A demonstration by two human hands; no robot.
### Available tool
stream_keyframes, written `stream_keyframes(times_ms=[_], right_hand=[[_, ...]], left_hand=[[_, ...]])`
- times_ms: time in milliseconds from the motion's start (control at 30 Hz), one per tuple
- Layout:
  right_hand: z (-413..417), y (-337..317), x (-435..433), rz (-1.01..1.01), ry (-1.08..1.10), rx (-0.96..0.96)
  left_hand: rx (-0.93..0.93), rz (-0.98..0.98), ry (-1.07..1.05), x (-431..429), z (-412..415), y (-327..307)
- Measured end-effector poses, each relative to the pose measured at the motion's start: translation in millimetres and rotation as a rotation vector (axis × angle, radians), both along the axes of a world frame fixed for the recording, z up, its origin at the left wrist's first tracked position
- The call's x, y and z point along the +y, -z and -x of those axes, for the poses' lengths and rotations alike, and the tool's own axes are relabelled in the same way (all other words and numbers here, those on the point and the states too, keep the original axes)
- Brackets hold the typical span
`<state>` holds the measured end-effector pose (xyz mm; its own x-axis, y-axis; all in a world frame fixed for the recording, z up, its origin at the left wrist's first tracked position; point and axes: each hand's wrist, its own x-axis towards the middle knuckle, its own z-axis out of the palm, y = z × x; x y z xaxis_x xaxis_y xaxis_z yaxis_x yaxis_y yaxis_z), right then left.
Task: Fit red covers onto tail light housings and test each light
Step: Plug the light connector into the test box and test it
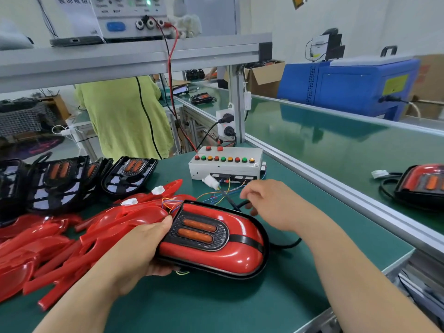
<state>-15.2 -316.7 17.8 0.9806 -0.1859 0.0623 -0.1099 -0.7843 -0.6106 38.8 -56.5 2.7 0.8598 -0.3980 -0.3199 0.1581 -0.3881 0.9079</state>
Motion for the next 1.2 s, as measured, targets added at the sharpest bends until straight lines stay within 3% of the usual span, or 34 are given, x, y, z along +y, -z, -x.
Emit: stream_keyframes(times_ms=[233, 467, 700, 900, 1067, 1133, 1200], right_hand=[[-3, -1, 21, 0.017, -0.169, 0.023], [-10, -1, 21, 0.012, -0.206, -0.005], [-12, -11, 12, -0.028, -0.301, 0.152], [-16, -12, 0, -0.197, -0.324, 0.149], [-18, -4, -5, -0.433, -0.281, 0.121], [-16, -6, -6, -0.499, -0.277, 0.12], [-16, -9, -7, -0.483, -0.278, 0.112]], left_hand=[[0.014, 0.055, 0.014, -5, 2, 5], [0.022, 0.086, -0.003, -7, 2, 6], [0.005, 0.149, -0.058, -14, 7, 7], [0.016, 0.183, -0.032, -17, 10, 8], [-0.028, 0.139, 0.144, -13, 11, 3], [-0.087, 0.103, 0.176, -12, 13, 0], [-0.273, 0.047, 0.081, -11, 11, -1]])
